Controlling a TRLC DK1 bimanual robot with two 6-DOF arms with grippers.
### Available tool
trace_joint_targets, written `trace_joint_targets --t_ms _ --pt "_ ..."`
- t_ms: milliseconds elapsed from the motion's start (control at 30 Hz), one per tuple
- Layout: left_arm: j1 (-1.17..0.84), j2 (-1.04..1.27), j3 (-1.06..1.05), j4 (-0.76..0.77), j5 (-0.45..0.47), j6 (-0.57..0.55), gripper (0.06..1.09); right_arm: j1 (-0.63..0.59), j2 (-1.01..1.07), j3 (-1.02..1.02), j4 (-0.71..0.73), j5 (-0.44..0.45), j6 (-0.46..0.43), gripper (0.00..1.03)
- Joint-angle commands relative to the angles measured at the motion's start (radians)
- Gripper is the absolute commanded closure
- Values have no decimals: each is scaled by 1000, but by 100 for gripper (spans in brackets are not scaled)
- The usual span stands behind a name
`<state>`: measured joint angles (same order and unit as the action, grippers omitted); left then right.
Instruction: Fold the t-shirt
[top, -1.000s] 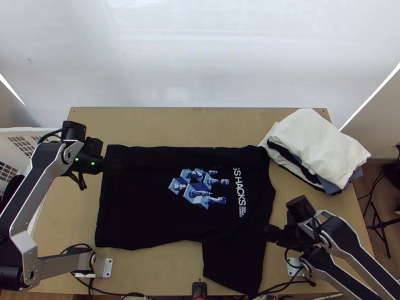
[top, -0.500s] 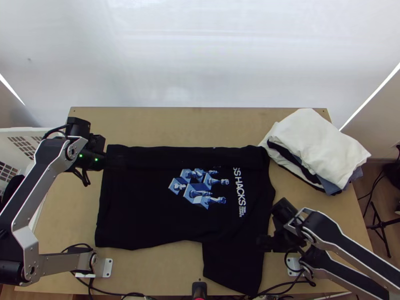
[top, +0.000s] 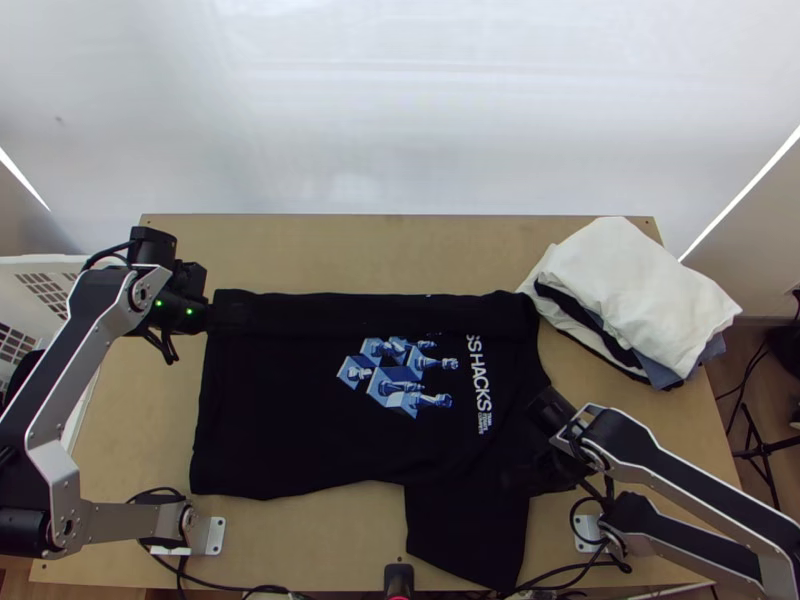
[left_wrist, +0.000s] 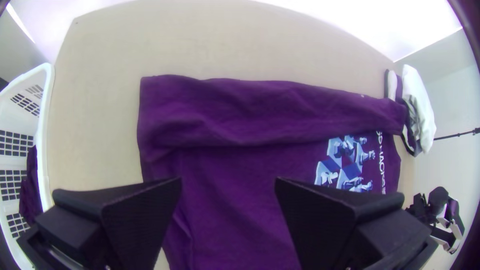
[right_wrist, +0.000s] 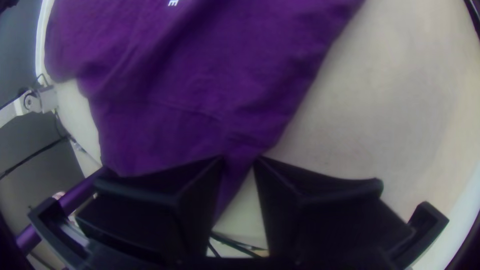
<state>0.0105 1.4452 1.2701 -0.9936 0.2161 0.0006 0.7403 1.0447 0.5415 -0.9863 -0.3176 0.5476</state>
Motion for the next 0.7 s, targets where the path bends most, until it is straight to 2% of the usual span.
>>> trace_joint_targets --t_ms 0,133,267,333,433,500,667 --pt "8 15 5 0 0 16 18 -1 23 8 24 69 -29 99" --pt "8 14 5 -48 0 73 18 2 11 5 24 80 -34 99" --pt "-32 12 3 -272 0 269 18 7 3 8 23 86 -32 99" --pt "-76 9 -5 -382 -55 365 18 10 5 8 23 87 -31 99" --pt "-173 60 -8 -550 -172 375 19 19 6 9 26 87 -28 99" --pt "-236 81 -63 -576 -231 363 19 30 6 17 26 87 -28 99" --pt "-274 70 -195 -580 -231 361 18 42 -14 14 24 89 -23 99"
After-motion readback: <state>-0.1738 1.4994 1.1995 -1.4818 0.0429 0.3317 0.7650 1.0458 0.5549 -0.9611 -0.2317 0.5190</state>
